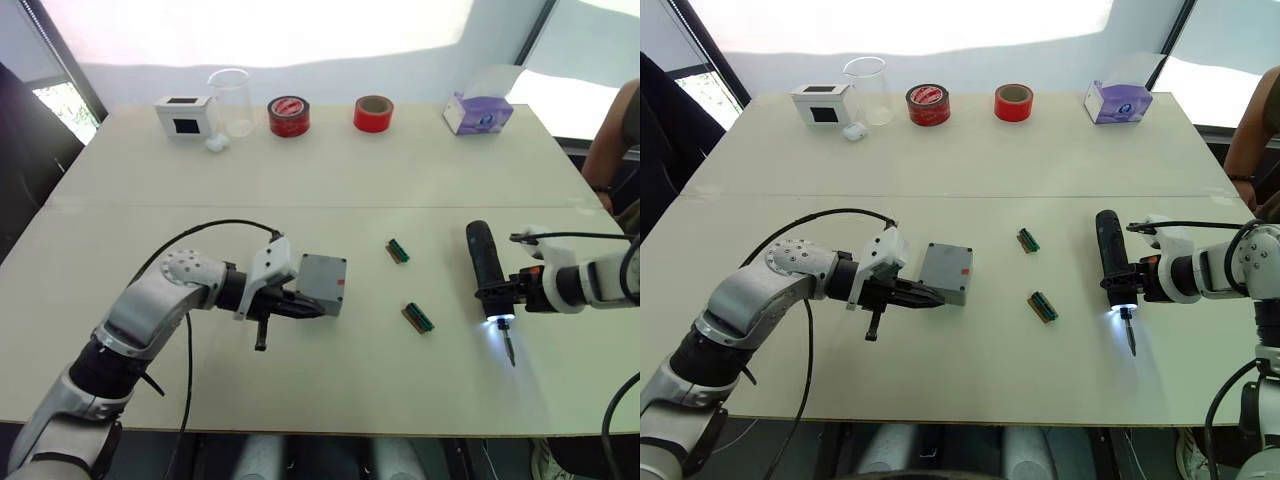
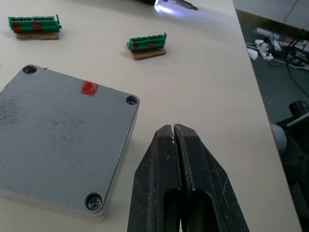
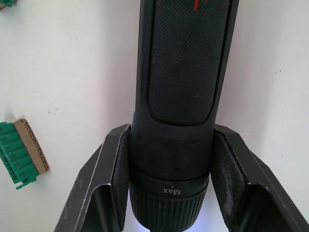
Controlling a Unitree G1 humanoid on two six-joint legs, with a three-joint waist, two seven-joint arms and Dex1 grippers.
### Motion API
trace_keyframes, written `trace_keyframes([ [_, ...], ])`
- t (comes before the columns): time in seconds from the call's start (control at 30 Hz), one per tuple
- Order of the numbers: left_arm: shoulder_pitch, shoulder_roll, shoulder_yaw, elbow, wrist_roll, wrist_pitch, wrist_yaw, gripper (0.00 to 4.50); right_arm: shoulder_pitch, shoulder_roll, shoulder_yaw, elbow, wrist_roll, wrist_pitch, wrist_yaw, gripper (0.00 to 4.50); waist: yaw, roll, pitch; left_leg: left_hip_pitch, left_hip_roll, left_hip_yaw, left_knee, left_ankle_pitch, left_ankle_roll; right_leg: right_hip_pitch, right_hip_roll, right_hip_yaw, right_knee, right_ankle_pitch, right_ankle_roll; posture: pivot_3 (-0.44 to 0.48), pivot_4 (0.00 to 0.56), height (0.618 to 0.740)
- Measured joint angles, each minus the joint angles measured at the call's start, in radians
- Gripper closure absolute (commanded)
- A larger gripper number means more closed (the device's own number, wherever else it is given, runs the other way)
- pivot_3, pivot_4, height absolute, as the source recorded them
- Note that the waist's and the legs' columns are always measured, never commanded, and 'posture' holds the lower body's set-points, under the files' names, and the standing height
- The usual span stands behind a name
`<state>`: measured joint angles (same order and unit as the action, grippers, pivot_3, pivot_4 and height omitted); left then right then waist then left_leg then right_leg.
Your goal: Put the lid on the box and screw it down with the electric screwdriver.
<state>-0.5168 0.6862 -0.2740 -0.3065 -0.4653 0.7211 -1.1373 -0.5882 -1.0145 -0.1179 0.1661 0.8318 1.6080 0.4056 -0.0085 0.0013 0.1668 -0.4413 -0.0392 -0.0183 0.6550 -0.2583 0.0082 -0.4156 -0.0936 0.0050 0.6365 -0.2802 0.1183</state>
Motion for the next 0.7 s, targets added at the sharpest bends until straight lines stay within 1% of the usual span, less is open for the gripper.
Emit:
trace_keyframes([
  [0.03,0.000,0.000,0.006,0.008,0.000,-0.003,0.004,4.50,0.000,0.001,0.000,0.002,-0.007,0.000,0.002,1.73,0.000,0.000,0.000,0.000,0.000,0.000,0.001,0.000,0.000,0.000,0.000,0.000,0.001,0.000,0.000,0.000,0.150,0.740],
  [0.07,0.000,0.000,0.014,0.016,0.000,-0.003,0.008,4.50,0.000,0.004,0.000,0.001,-0.017,-0.001,0.003,1.54,0.000,0.000,0.000,0.000,0.000,0.000,0.002,0.000,0.000,0.000,0.000,0.000,0.001,0.000,0.000,0.000,0.150,0.740],
  [0.1,-0.001,0.000,0.020,0.026,0.000,-0.003,0.011,4.50,0.000,0.006,0.000,-0.008,-0.027,-0.005,0.008,1.23,0.000,0.000,0.000,0.000,0.000,0.000,0.003,0.000,0.000,0.001,0.000,0.000,0.002,0.000,0.000,0.000,0.150,0.740],
  [0.17,-0.001,0.000,0.026,0.039,0.000,-0.004,0.019,4.50,0.006,0.007,0.000,-0.016,-0.050,-0.024,0.015,0.42,0.000,0.000,0.000,0.000,0.000,-0.001,0.006,-0.001,0.001,0.003,0.000,-0.001,0.002,0.000,0.000,0.000,0.150,0.740],
  [0.2,-0.001,0.000,0.030,0.045,0.000,-0.004,0.026,4.50,0.014,0.007,0.001,-0.026,-0.063,-0.039,0.019,0.16,0.001,0.000,0.000,0.001,0.000,-0.002,0.008,-0.001,0.002,0.004,0.000,-0.002,0.003,0.000,0.000,0.000,0.150,0.740],
  [0.23,-0.001,0.000,0.037,0.053,0.000,-0.004,0.031,4.50,0.019,0.007,0.002,-0.032,-0.070,-0.048,0.023,0.05,0.001,0.000,0.000,0.001,0.000,-0.003,0.009,-0.001,0.002,0.005,0.000,-0.002,0.003,0.001,0.001,0.000,0.150,0.740],
  [0.4,-0.001,-0.001,0.076,0.056,-0.011,0.010,0.051,4.50,0.031,0.011,0.003,-0.046,-0.121,-0.079,0.035,0.05,0.001,0.000,0.000,0.001,-0.001,-0.003,0.011,-0.001,0.002,0.006,0.000,-0.002,0.003,0.002,0.003,0.000,0.150,0.740],
  [0.47,-0.004,-0.004,0.121,0.069,-0.050,0.044,0.063,4.50,0.030,0.010,0.007,-0.052,-0.145,-0.127,0.051,0.05,-0.002,0.000,0.000,0.001,-0.001,-0.003,0.011,-0.001,0.002,0.005,0.000,-0.002,0.005,0.002,0.003,0.000,0.150,0.740],
  [0.53,-0.011,-0.001,0.193,0.077,-0.099,0.095,0.080,4.50,0.013,-0.013,0.035,-0.062,-0.174,-0.222,0.106,0.05,-0.004,0.001,0.000,0.001,-0.001,-0.002,0.011,-0.001,0.002,0.004,0.000,-0.001,0.007,0.002,0.003,0.000,0.150,0.740],
  [0.6,-0.018,0.007,0.253,0.076,-0.145,0.143,0.099,4.50,-0.034,-0.041,0.036,-0.063,-0.196,-0.307,0.166,0.05,-0.007,0.001,0.001,0.002,-0.001,-0.001,0.011,-0.001,0.002,0.003,0.000,0.000,0.008,0.002,0.003,0.000,0.150,0.740],
  [0.7,0.001,0.033,0.306,0.061,-0.198,0.207,0.116,4.50,-0.071,-0.097,0.021,-0.082,-0.212,-0.437,0.272,0.05,-0.006,0.001,0.001,0.002,0.000,-0.002,0.011,-0.001,0.002,0.003,0.001,0.000,0.009,0.001,0.003,0.000,0.150,0.740],
])
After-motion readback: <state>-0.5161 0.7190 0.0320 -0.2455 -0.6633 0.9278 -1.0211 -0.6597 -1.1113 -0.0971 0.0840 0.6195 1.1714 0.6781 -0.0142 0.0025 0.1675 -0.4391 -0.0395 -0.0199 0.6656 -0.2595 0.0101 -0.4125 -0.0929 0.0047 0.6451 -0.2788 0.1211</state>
